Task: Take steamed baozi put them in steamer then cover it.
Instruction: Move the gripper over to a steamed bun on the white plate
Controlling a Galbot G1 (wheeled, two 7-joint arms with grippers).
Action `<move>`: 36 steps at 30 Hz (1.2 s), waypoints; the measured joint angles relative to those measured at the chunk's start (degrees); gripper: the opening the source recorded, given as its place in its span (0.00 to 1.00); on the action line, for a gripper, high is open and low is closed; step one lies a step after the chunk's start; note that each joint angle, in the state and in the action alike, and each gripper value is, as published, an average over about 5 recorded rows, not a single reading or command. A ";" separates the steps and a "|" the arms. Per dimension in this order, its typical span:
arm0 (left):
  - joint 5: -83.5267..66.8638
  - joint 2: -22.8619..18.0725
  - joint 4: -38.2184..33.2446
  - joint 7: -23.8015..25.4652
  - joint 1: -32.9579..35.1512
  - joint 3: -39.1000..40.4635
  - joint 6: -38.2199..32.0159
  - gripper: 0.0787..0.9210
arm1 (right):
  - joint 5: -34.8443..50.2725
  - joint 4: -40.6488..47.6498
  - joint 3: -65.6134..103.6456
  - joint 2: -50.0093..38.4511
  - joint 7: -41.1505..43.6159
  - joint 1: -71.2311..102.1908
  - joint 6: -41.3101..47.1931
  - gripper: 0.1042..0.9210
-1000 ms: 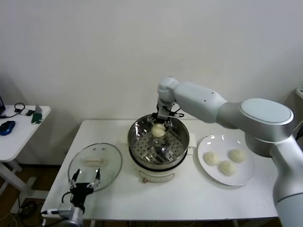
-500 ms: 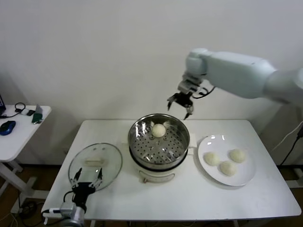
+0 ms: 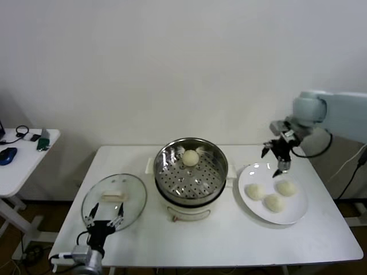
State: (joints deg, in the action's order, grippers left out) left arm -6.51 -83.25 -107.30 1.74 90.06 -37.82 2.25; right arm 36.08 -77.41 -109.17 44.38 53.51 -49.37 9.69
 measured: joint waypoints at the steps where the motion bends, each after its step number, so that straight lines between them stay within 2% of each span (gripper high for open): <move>1: -0.01 0.00 0.06 0.00 0.02 -0.05 -0.01 0.88 | -0.34 0.36 0.99 -0.10 -0.52 1.57 0.74 0.88; 22: -0.59 0.03 1.22 0.01 -0.24 -0.40 -0.18 0.88 | -8.03 13.31 16.44 4.06 -5.63 23.99 6.92 0.88; 36: -0.63 0.08 1.46 0.00 -0.60 -0.44 -0.02 0.88 | -9.43 17.02 21.81 4.91 -6.29 29.23 6.75 0.73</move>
State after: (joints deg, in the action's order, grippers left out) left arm -7.14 -83.18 -105.83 1.74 89.46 -38.26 2.23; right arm 26.65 -60.38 -87.37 49.29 47.22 -20.14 16.45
